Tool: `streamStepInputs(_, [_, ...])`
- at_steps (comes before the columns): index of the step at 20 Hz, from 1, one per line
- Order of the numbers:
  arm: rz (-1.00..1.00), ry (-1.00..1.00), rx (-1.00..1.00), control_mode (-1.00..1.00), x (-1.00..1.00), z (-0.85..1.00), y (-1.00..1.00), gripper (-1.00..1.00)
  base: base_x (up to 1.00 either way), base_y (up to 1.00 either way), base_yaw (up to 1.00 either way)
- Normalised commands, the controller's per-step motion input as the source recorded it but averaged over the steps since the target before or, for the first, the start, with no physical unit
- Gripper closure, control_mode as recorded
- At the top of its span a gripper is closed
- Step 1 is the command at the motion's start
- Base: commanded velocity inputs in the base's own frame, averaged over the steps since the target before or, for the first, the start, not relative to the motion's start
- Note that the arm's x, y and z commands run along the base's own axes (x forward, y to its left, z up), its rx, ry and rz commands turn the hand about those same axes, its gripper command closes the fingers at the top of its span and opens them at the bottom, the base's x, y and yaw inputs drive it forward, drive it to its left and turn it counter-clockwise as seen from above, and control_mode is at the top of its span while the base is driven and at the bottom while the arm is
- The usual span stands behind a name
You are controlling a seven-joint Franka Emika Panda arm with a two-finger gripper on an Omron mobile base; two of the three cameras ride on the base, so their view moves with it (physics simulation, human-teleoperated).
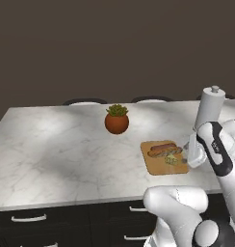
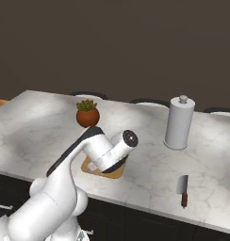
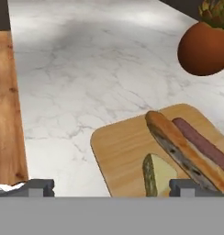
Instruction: Retrieve the sausage and cheese from the fridge and place them on the cutting board on the counter.
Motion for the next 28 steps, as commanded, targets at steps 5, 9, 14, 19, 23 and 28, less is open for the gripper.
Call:
streamStepInputs(5, [-0.3, 0.0, -0.07, -1.0, -0.41, 0.15, 0.3, -1.0, 0.0, 0.0, 0.0])
streamStepInputs(9, [-0.09, 0.0, 0.0, -1.0, -0.5, 0.16, 0.25, -1.0, 0.0, 0.0, 0.0])
streamStepInputs(14, [-0.32, 0.0, 0.0, -1.0, -0.53, 0.12, 0.21, -1.0, 0.0, 0.0, 0.0])
streamStepInputs(19, [-0.48, -0.04, 0.0, -1.0, -0.51, 0.12, 0.19, -1.0, 0.0, 0.0, 0.0])
streamStepInputs(23, [-0.45, -0.23, 0.0, -1.0, -0.67, 0.0, 0.25, -1.0, 0.0, 0.0, 0.0])
streamStepInputs(28, [-0.4, -0.3, -0.01, -1.0, -0.69, -0.11, 0.24, -1.0, 0.0, 0.0, 0.0])
